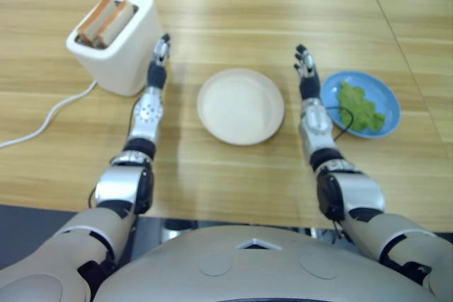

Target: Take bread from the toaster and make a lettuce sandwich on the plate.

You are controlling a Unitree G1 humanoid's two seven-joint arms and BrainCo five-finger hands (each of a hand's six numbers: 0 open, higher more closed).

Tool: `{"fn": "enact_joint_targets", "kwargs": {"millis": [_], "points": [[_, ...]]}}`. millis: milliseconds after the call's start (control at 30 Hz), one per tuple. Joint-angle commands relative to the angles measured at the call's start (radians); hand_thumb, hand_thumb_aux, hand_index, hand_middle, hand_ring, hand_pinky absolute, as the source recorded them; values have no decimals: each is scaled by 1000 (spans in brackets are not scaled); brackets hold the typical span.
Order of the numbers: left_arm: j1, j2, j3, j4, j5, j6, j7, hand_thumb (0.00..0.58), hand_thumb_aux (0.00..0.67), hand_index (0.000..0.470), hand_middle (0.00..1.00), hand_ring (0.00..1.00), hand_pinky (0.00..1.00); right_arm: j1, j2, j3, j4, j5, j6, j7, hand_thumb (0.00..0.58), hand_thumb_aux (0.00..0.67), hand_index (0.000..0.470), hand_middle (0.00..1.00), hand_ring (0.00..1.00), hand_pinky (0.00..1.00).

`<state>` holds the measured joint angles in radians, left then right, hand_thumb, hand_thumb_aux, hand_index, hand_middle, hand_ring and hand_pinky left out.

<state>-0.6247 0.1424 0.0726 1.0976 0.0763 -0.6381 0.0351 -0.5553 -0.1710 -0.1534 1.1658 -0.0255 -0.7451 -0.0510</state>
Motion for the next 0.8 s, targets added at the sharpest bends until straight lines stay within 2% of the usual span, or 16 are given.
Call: {"fn": "enact_joint_targets", "kwargs": {"millis": [33, 400, 500, 567, 700, 800], "points": [[-1, 4, -7, 22, 10, 11, 5, 0, 0, 0, 0, 0, 0, -7, 3, 0, 12, 3, 7, 5, 0, 0, 0, 0, 0, 0], [16, 1, -12, -16, 4, 2, -16, 0, 0, 0, 0, 0, 0, 12, 11, 7, 9, -4, 8, 7, 0, 0, 0, 0, 0, 0], [53, 17, -15, -221, -13, -30, -53, 0, 0, 0, 0, 0, 0, 4, 15, 7, 13, -3, 13, 8, 0, 0, 0, 0, 0, 0], [82, 35, -4, -380, -27, -7, -63, 0, 0, 0, 0, 0, 0, 2, 15, 8, 16, -5, 15, 5, 0, 0, 0, 0, 0, 0], [169, 143, 77, -876, -57, 137, -76, 0, 0, 0, 0, 0, 0, -7, 18, 12, 30, -13, 24, -3, 0, 0, 0, 0, 0, 0], [210, 240, 161, -1054, 43, 240, -26, 0, 0, 0, 0, 0, 0, -8, 16, 12, 34, -17, 25, -7, 0, 0, 0, 0, 0, 0]]}}
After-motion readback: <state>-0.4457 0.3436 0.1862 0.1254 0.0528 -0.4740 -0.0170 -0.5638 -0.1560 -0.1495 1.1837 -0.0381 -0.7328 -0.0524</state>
